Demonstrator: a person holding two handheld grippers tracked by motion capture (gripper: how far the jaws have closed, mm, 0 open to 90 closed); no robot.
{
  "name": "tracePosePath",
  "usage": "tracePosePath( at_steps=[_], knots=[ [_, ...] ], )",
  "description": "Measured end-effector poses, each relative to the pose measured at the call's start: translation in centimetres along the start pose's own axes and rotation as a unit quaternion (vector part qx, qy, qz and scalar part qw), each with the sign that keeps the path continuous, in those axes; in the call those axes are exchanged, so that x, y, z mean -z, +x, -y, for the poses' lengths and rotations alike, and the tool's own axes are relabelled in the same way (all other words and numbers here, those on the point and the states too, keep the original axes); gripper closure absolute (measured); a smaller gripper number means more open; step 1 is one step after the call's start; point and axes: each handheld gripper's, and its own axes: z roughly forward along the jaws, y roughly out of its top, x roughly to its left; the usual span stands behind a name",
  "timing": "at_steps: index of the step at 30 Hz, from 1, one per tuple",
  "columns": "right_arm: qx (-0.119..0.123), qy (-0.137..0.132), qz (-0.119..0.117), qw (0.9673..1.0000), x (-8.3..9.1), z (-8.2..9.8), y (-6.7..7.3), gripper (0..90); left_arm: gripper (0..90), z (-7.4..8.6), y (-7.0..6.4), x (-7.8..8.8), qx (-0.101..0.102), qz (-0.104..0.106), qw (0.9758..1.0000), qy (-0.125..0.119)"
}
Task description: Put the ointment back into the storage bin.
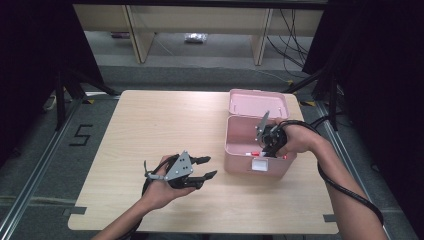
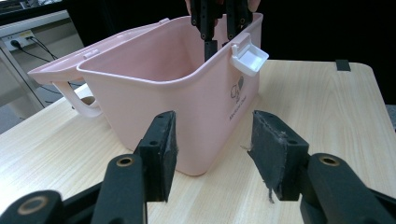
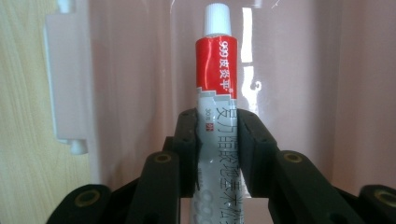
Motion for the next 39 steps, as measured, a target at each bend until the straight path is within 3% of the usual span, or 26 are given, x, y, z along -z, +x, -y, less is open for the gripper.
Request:
tracePosePath(
  at_steps=[6, 8, 12, 13, 15, 18, 19, 22, 24, 25, 30, 31, 32, 34, 39],
  knots=[
    [0.003, 0.000, -0.003, 1.0000, -0.1, -0.1, -0.1, 71.9, 50.3, 0.0, 0.0, 0.0, 0.000, 0.000, 1.0000, 0.000],
    [-0.014, 0.005, -0.002, 0.9999, 0.0, -0.1, 0.0, 71.9, 50.3, 0.0, 0.0, 0.0, 0.000, 0.000, 1.0000, -0.001],
    [-0.004, -0.003, -0.004, 1.0000, -0.2, -0.1, -0.3, 71.9, 50.3, 0.0, 0.0, 0.0, 0.001, 0.000, 1.0000, -0.001],
    [-0.021, 0.000, -0.007, 0.9998, -0.1, -0.1, -0.1, 71.9, 50.3, 0.0, 0.0, 0.0, 0.001, 0.000, 1.0000, -0.001],
    [-0.005, -0.002, -0.005, 1.0000, -0.2, 0.0, -0.4, 71.9, 50.3, 0.0, 0.0, 0.0, 0.000, 0.000, 1.0000, 0.000],
    [-0.033, 0.000, -0.010, 0.9994, -0.2, 0.0, -0.2, 71.9, 50.3, 0.0, 0.0, 0.0, 0.000, -0.001, 1.0000, 0.002],
    [-0.014, 0.001, -0.005, 0.9999, -0.3, 0.0, -0.6, 71.9, 50.3, 0.0, 0.0, 0.0, 0.000, -0.001, 1.0000, 0.002],
    [-0.018, -0.006, -0.014, 0.9997, -0.5, 0.0, -0.6, 71.8, 50.3, 0.0, -0.1, 0.0, 0.000, 0.000, 1.0000, 0.003],
    [-0.013, 0.004, -0.009, 0.9999, -0.5, 0.1, -0.9, 71.9, 50.3, 0.0, -0.1, 0.0, -0.001, 0.000, 1.0000, 0.002],
    [-0.029, -0.001, -0.016, 0.9995, -0.6, 0.1, -0.8, 71.9, 50.3, -0.1, -0.1, 0.0, 0.000, 0.000, 1.0000, 0.002],
    [-0.021, 0.002, -0.014, 0.9997, -0.7, 0.2, -1.1, 71.9, 50.3, 0.0, -0.1, 0.0, 0.002, 0.000, 1.0000, 0.001],
    [-0.037, -0.002, -0.022, 0.9991, -0.8, 0.1, -1.0, 71.9, 50.2, 0.0, -0.1, -0.1, 0.002, 0.000, 1.0000, 0.000],
    [-0.034, -0.004, -0.023, 0.9991, -0.9, 0.1, -1.1, 71.9, 50.3, 0.0, -0.1, -0.1, 0.003, 0.000, 1.0000, 0.000],
    [-0.050, 0.000, -0.024, 0.9985, -0.9, 0.1, -1.0, 71.9, 50.2, 0.0, -0.1, -0.1, 0.002, 0.001, 1.0000, 0.001],
    [-0.023, 0.001, -0.025, 0.9994, -1.2, 0.2, -1.5, 71.8, 50.2, 0.0, -0.1, -0.1, 0.002, 0.000, 1.0000, 0.000]
  ],
)
